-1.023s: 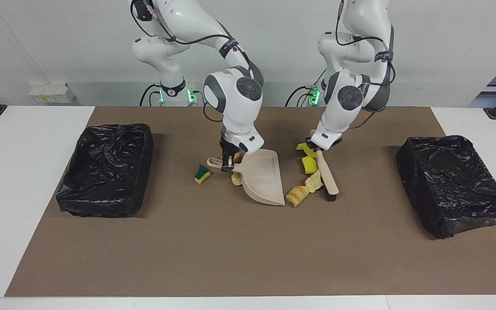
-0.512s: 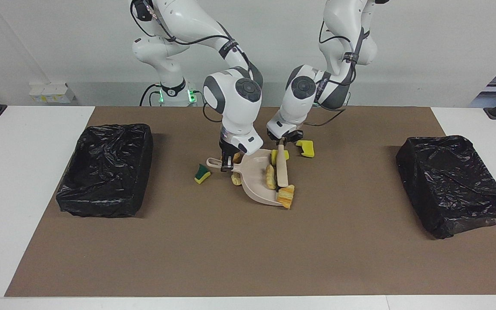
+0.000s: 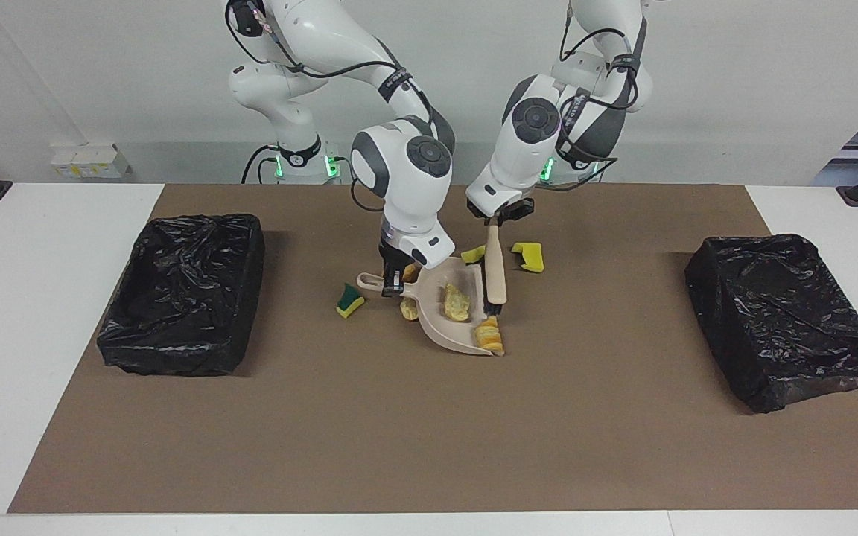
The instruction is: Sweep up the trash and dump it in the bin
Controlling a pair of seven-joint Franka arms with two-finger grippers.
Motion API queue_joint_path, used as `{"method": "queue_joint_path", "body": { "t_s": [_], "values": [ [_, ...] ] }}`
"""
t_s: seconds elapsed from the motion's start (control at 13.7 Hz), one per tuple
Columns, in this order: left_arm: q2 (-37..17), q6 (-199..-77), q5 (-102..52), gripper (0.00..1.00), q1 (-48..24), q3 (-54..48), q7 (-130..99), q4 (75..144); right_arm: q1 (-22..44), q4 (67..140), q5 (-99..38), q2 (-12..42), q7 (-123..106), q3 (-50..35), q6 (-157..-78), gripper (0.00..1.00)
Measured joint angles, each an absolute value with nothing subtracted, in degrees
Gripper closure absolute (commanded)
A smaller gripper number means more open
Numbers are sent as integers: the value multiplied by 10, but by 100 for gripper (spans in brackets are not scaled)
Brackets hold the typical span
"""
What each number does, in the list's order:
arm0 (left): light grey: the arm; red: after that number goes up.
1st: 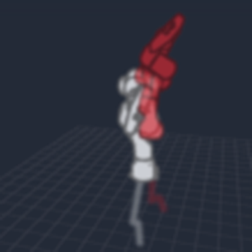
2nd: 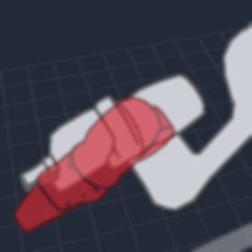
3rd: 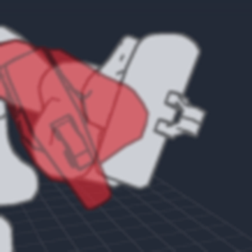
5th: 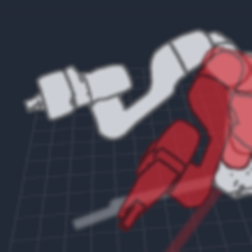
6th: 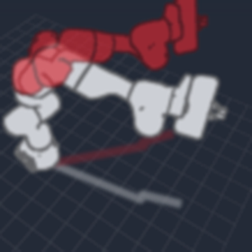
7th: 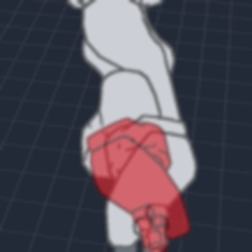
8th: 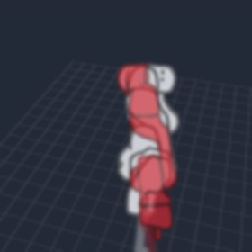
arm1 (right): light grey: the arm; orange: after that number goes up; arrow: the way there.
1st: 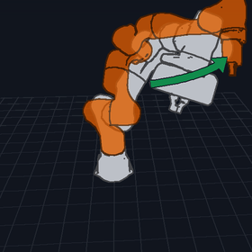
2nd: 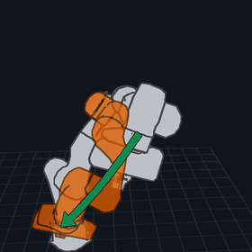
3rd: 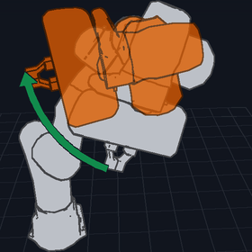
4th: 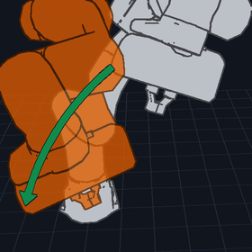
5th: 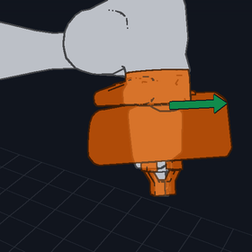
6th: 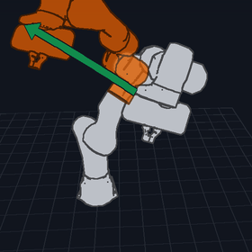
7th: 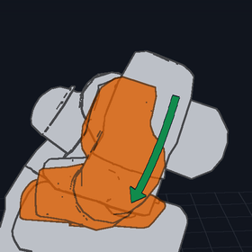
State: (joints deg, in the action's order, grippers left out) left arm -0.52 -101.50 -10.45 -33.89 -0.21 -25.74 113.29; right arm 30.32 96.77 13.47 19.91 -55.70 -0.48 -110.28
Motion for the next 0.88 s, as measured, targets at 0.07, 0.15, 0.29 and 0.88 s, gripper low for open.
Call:
{"method": "queue_joint_path", "body": {
  "t_s": [0.07,0.15,0.29,0.88],
  "values": [
    [13,-992,-105,100,-323,-1,-262,1133,303,968,135,199,-557,-5,-1103,100],
    [32,-967,-104,100,-306,1,-267,1133,303,968,135,199,-557,-5,-1103,100],
    [55,-926,-99,100,-286,3,-307,1143,303,968,135,199,-557,-5,-1103,100],
    [162,-925,-93,100,-242,4,-390,1329,304,980,134,199,-557,-5,-1110,100]
  ]
}}
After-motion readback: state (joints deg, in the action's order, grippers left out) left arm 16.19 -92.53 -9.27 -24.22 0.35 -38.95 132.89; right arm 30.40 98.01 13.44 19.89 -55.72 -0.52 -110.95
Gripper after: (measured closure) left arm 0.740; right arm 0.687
